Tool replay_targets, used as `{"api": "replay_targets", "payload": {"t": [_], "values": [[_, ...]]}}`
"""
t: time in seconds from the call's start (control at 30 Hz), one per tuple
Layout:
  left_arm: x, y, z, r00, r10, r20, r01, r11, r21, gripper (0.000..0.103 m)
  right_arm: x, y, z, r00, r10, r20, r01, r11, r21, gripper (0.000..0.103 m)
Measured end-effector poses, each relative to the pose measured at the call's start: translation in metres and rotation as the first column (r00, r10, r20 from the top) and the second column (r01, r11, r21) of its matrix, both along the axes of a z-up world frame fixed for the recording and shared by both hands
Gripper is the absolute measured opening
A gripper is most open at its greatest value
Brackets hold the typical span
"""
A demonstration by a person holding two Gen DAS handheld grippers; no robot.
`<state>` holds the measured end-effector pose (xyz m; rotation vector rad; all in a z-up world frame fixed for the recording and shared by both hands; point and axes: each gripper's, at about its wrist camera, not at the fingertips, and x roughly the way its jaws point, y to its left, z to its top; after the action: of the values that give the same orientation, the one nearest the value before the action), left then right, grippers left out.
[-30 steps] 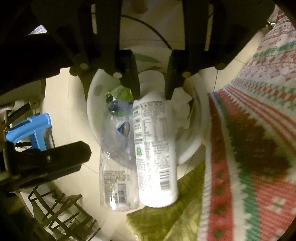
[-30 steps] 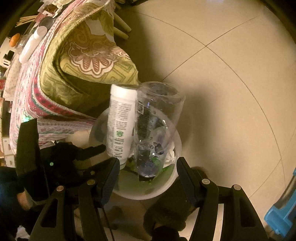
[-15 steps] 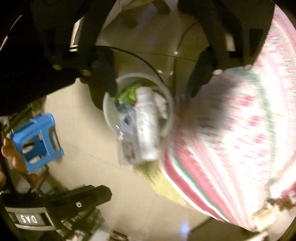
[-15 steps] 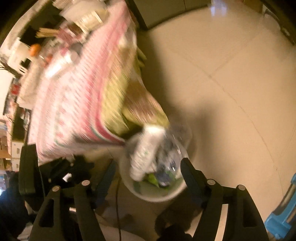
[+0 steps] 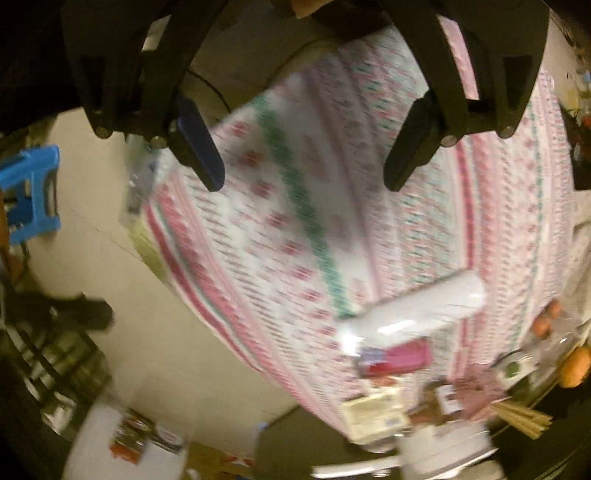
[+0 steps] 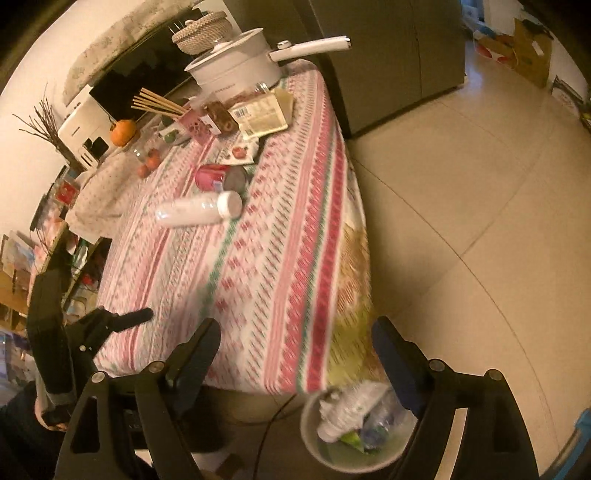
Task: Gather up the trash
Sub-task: 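Raise both open tools back over the table, then grasp the milky white plastic bottle lying on the table with the left tool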
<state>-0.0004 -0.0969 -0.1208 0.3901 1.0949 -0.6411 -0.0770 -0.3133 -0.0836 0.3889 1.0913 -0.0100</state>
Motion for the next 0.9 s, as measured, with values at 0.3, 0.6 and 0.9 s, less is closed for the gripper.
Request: {"api": "replay_targets", "payload": {"t": [0.3,0.6,0.9], "values": [[0.063,0.034,0.007,0.988,0.146,0.045,-0.146,0.989,-0.017,0.088,0.043,0.016,-0.01,1.0,-0.006,0.009,0.005,1.0,0.016,0.085],[0.11,0.056,0.012,0.961,0.263,0.087,-0.262,0.965,-0.02,0.088,0.115,0.028,-0.017,1.0,0.012,0.002,-0.012,0.999,0.036,0.085],[0.152,0.069,0.007,0.938,0.344,0.028,-0.343,0.939,-0.036,0.088,0.219,0.032,-0.037,1.0,-0.006,-0.022,0.008,0.998,0.061,0.085]]}}
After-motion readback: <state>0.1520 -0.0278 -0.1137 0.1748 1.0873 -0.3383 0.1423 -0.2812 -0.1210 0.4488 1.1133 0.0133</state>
